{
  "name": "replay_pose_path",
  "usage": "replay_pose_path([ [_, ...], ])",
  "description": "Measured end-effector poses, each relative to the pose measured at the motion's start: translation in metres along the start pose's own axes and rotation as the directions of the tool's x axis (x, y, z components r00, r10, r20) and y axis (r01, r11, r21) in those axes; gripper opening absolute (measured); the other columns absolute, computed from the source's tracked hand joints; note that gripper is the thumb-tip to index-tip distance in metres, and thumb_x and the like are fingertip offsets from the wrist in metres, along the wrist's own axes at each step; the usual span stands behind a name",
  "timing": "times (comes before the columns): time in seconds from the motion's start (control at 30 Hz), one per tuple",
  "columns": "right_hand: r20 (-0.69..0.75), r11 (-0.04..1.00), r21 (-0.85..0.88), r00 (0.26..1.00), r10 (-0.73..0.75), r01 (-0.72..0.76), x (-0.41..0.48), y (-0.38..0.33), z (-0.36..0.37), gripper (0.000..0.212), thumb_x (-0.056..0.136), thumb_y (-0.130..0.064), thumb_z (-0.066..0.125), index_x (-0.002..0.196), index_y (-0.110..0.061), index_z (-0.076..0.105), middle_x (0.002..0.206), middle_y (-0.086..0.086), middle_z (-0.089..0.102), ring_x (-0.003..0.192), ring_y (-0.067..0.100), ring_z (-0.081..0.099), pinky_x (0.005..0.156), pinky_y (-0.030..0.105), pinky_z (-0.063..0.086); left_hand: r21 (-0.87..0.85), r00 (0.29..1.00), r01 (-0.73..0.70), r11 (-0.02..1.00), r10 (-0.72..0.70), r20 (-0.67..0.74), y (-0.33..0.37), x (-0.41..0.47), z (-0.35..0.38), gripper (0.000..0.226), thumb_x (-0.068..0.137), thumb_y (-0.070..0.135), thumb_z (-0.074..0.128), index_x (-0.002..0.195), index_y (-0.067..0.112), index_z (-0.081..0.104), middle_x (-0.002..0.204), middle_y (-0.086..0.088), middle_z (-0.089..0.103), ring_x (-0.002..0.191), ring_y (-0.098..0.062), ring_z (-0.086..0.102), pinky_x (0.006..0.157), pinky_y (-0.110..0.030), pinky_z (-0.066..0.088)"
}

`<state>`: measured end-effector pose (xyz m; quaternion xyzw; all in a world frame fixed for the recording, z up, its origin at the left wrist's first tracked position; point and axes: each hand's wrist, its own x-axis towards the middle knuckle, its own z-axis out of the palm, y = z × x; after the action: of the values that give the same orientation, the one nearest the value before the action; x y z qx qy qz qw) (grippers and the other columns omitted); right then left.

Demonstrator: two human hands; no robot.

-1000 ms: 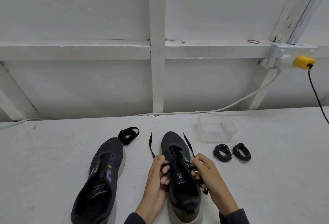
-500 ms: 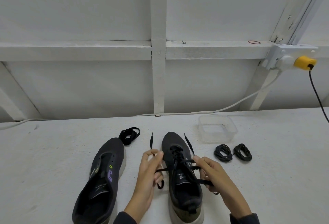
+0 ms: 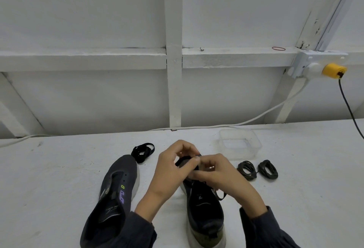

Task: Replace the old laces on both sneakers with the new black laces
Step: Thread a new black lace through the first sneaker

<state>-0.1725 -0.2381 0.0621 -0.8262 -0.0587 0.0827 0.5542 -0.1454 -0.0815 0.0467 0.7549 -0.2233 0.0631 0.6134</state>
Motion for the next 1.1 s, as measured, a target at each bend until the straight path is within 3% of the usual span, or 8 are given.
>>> replay_pose_path([
  [0.1,-0.095,0.999,0.033,0.995,-0.009,0.013,0.007,-0.006,-0.008,0.011,0.084,-0.013,0.074,0.076,-0.007,0.07,0.056,-0.001,0.056,0.046,0.006,0.047,0.047,0.013,0.035,0.199,0.95,-0.046,0.979,0.105,-0.294,-0.011,-0.007,0.002,0.006,0.082,0.027,0.065,0.085,0.031,0.061,0.091,0.016,0.063,0.098,-0.013,0.058,0.085,-0.017,0.041],
  [0.17,-0.145,0.999,0.038,0.989,-0.019,0.024,0.01,-0.01,-0.014,0.011,0.083,-0.013,0.076,0.076,-0.006,0.071,0.056,0.002,0.058,0.042,0.004,0.046,0.046,0.014,0.035,0.163,0.914,-0.038,0.986,0.1,-0.392,-0.019,-0.026,0.013,0.008,0.081,0.035,0.063,0.088,0.03,0.06,0.092,0.015,0.061,0.098,-0.015,0.058,0.088,-0.02,0.041],
  [0.23,-0.176,0.999,0.027,0.984,-0.027,0.032,0.012,-0.013,-0.017,0.013,0.081,-0.015,0.079,0.073,-0.007,0.071,0.057,0.002,0.059,0.041,0.002,0.044,0.046,0.015,0.035,0.081,0.937,0.056,0.995,-0.024,-0.35,-0.028,-0.048,0.032,0.019,0.076,0.041,0.066,0.091,0.034,0.059,0.094,0.013,0.062,0.1,-0.014,0.058,0.09,-0.021,0.041],
  [0.33,-0.204,0.998,-0.011,0.977,-0.061,0.06,0.013,-0.02,-0.019,0.015,0.078,-0.018,0.081,0.07,-0.009,0.072,0.059,0.003,0.061,0.042,0.002,0.042,0.047,0.013,0.034,-0.018,0.944,0.24,0.971,-0.237,-0.228,-0.045,-0.067,0.058,0.052,0.064,0.054,0.072,0.11,0.045,0.051,0.115,0.025,0.054,0.117,0.0,0.049,0.091,-0.004,0.034],
  [0.43,-0.209,0.997,-0.032,0.975,-0.079,0.074,0.015,-0.021,-0.018,0.019,0.075,-0.019,0.083,0.072,-0.003,0.072,0.055,-0.002,0.059,0.041,0.002,0.042,0.047,0.012,0.034,-0.03,0.943,0.299,0.954,-0.3,-0.143,-0.06,-0.06,0.067,0.072,0.067,0.054,0.077,0.128,0.047,0.039,0.139,0.025,0.041,0.132,0.004,0.037,0.103,-0.008,0.031],
  [0.7,-0.192,0.993,0.076,0.979,-0.073,0.089,0.019,-0.023,-0.015,0.027,0.075,-0.011,0.083,0.071,0.009,0.066,0.049,-0.002,0.053,0.041,0.003,0.043,0.047,0.013,0.035,0.104,0.954,0.299,0.949,-0.298,-0.021,-0.076,-0.045,0.067,0.057,0.07,0.062,0.067,0.119,0.064,0.038,0.142,0.027,0.044,0.141,-0.004,0.032,0.11,-0.033,0.04],
  [0.9,-0.217,0.979,0.168,0.973,-0.075,0.113,0.019,-0.029,-0.019,0.032,0.074,-0.01,0.083,0.071,0.014,0.062,0.057,0.011,0.05,0.044,0.008,0.038,0.047,0.015,0.032,0.072,0.958,0.287,0.955,-0.286,-0.02,-0.073,-0.046,0.062,0.051,0.066,0.063,0.067,0.111,0.061,0.042,0.129,0.048,0.035,0.141,0.006,0.024,0.104,-0.012,0.029],
  [1.1,-0.261,0.916,0.342,0.958,-0.123,0.211,0.022,-0.048,-0.029,0.022,0.072,-0.01,0.08,0.06,-0.004,0.063,0.048,-0.002,0.047,0.045,0.01,0.032,0.047,0.017,0.029,0.059,0.954,0.301,0.952,-0.3,-0.024,-0.073,-0.048,0.061,0.055,0.065,0.064,0.069,0.114,0.058,0.045,0.136,0.037,0.041,0.14,0.004,0.029,0.11,-0.023,0.034],
])
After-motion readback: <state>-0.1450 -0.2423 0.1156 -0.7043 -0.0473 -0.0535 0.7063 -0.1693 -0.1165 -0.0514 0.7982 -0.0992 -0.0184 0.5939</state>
